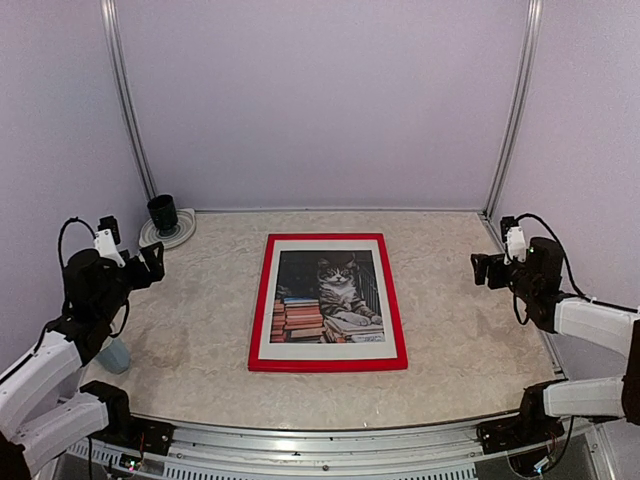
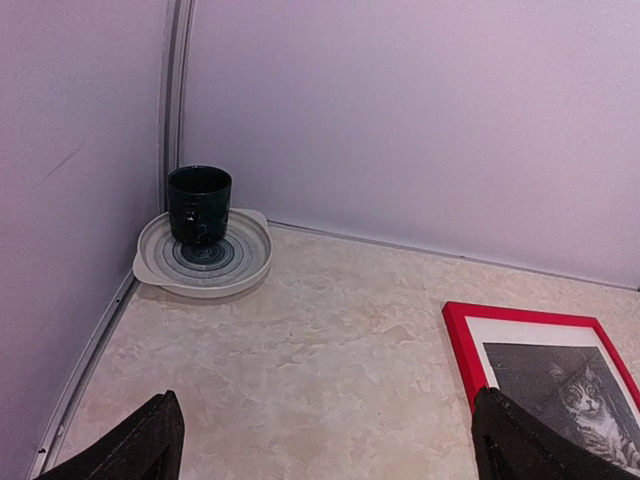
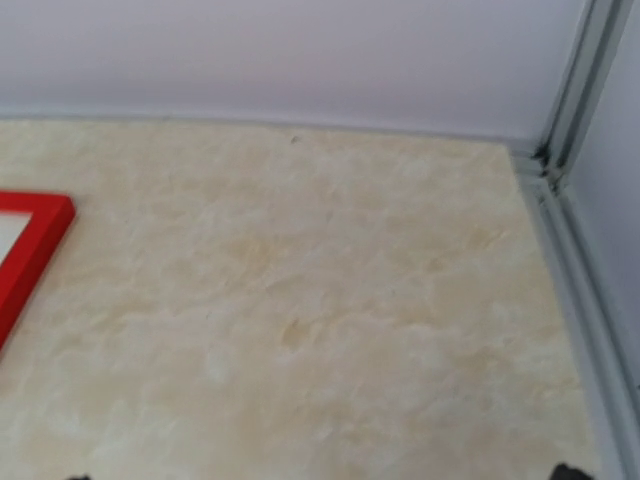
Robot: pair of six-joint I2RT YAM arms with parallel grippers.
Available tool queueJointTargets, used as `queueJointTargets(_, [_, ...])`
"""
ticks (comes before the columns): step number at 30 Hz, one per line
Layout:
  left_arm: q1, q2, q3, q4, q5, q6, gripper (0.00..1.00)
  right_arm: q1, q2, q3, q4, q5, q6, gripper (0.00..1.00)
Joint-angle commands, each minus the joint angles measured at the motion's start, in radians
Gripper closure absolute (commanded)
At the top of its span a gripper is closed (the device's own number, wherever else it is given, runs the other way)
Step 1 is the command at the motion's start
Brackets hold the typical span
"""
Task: Put the photo into the frame
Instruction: Reset both arms
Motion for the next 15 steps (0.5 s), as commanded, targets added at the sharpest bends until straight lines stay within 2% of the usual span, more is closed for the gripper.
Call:
queueJointTargets(1, [0.004,-0.004,-0.001,-0.010,-0.003,-0.003,0.01,-0.009,-0.011,0.016,-0.060,-0.093,-0.045,0.01])
queueJointTargets(7, [0.004,-0.030,-0.007,-0.039,-0.011,-0.013,0.01,-0.008,-0.198,-0.132,0.019,-0.019,0.006,0.01])
queueJointTargets(15, [0.004,-0.140,-0.051,-0.050,-0.051,-0.034,0.01,-0.009,-0.355,-0.174,-0.027,0.004,0.004,0.01])
